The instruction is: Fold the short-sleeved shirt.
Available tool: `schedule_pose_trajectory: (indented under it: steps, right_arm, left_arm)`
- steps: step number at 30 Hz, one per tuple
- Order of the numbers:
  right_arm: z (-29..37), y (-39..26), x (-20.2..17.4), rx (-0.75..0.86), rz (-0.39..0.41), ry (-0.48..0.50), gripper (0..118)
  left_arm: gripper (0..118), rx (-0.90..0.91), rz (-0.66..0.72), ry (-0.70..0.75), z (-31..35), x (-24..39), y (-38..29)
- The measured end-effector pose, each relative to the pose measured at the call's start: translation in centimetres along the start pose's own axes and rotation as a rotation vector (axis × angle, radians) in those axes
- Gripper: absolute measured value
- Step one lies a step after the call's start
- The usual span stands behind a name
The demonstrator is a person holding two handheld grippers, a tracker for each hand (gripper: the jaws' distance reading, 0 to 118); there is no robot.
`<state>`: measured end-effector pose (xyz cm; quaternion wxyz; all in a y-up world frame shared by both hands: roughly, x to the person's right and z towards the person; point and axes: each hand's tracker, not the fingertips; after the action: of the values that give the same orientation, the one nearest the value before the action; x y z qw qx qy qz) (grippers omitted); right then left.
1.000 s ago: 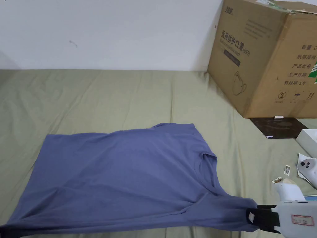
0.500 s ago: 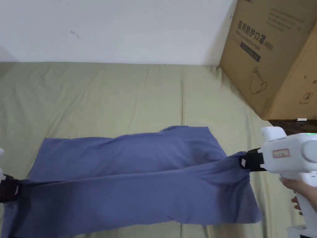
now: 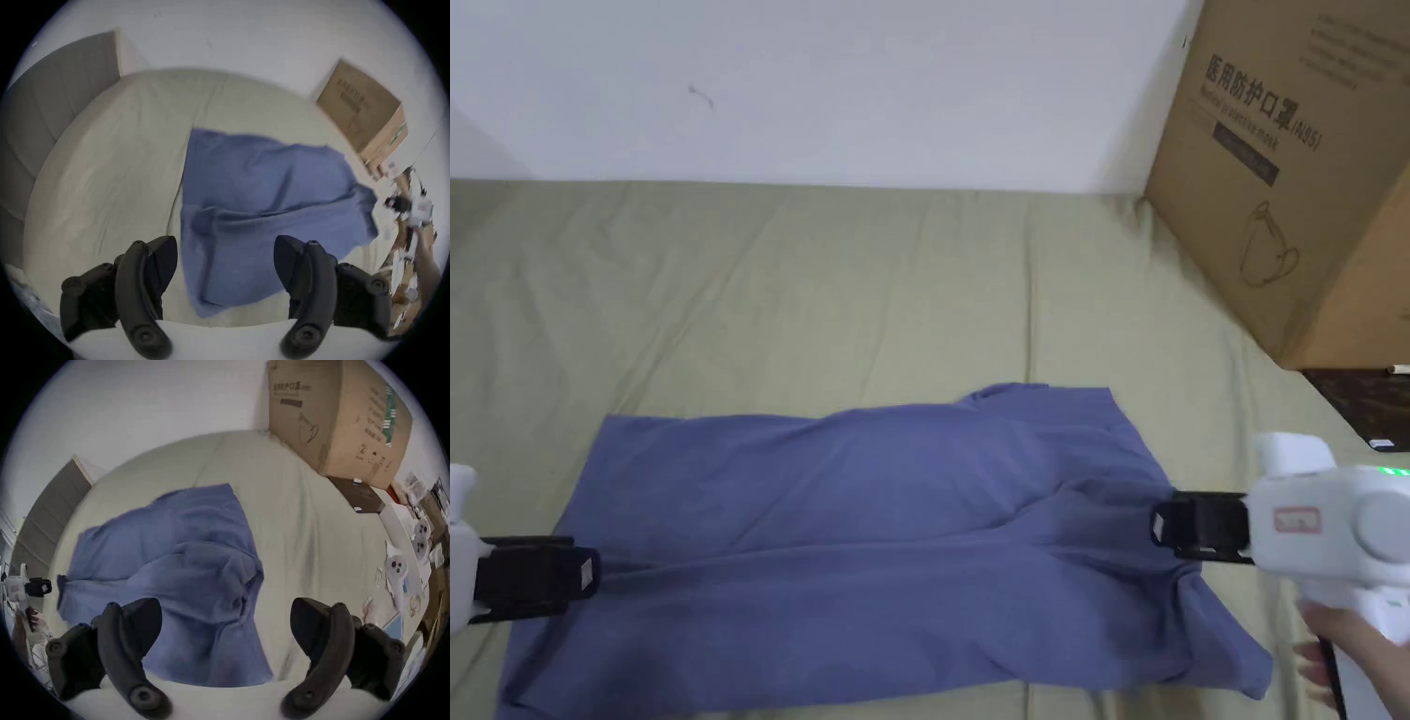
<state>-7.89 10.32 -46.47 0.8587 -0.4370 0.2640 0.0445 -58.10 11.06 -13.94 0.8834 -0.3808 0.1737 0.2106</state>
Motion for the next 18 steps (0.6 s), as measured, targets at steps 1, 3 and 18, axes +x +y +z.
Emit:
schedule_pose_trajectory:
  steps: [1, 3, 18]
  right_arm:
    - [1.5, -0.9, -0.3, 0.038, 0.000, 0.011, 103]
    - [4.4, -2.7, -0.6, 0.068, -0.008, 0.043, 72]
    - [9.0, -9.0, -1.3, 0.088, -0.128, 0.210, 0]
  left_arm:
    - [84, 0.045, 0.021, 0.000, 1.7, 0.5, -1.0]
    - [47, 0.087, 0.043, 0.015, 4.4, 1.5, -3.0]
    - [117, -0.069, 0.201, 0.132, 4.3, -0.5, -7.0]
